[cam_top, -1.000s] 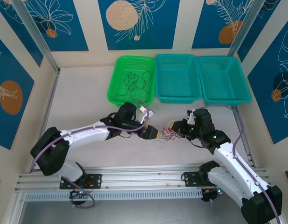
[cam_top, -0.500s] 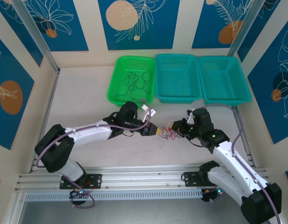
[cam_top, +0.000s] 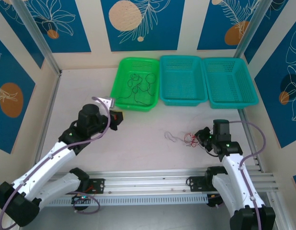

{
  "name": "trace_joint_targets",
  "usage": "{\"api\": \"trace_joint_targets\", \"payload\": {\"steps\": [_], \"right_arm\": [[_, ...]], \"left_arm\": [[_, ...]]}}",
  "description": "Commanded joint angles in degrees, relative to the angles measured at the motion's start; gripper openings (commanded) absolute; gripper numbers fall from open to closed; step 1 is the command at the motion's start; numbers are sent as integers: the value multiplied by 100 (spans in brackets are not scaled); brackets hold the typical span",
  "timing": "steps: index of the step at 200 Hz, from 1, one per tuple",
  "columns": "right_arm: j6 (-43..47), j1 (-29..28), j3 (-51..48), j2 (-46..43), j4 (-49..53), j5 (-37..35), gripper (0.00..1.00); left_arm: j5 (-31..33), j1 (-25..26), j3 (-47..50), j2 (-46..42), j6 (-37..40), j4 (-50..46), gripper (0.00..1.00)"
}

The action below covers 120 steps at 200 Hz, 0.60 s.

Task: Untangle the cables

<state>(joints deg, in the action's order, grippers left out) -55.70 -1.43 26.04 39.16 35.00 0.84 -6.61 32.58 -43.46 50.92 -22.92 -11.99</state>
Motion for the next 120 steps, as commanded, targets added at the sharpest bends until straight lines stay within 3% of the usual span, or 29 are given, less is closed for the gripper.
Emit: {"api": "trace_joint_targets", "payload": {"steps": [1,16,29,39,50,60,69,92,120], "right_arm": [[-11,23,-123,66,169,7,12],[-96,60,-66,127,432,-241,10],[86,64,-103,94,252,44,2],[185,33,-184,66,-96,555,0],[229,-50,-219,83,-404,956,0],[248,-202,-169,116,-549,1062,0],[229,-383,-87,127,-583,973,0],[133,-931,138,156,-576,590,0],[51,-1324,345,269,-559,228,0]], "left_arm": [[694,-56,223,-44,154,-545,0],[1037,-130,192,-124,128,-759,0],[843,-179,167,-154,298,-782,0],[207,-183,194,-116,493,-563,0],[-880,-167,311,-15,540,-64,8],[-1763,-56,473,108,330,619,17],[-2187,174,604,252,121,1206,23],[-2039,999,564,832,-205,1861,29],[-1890,1560,194,1940,-1561,2225,31]]}}
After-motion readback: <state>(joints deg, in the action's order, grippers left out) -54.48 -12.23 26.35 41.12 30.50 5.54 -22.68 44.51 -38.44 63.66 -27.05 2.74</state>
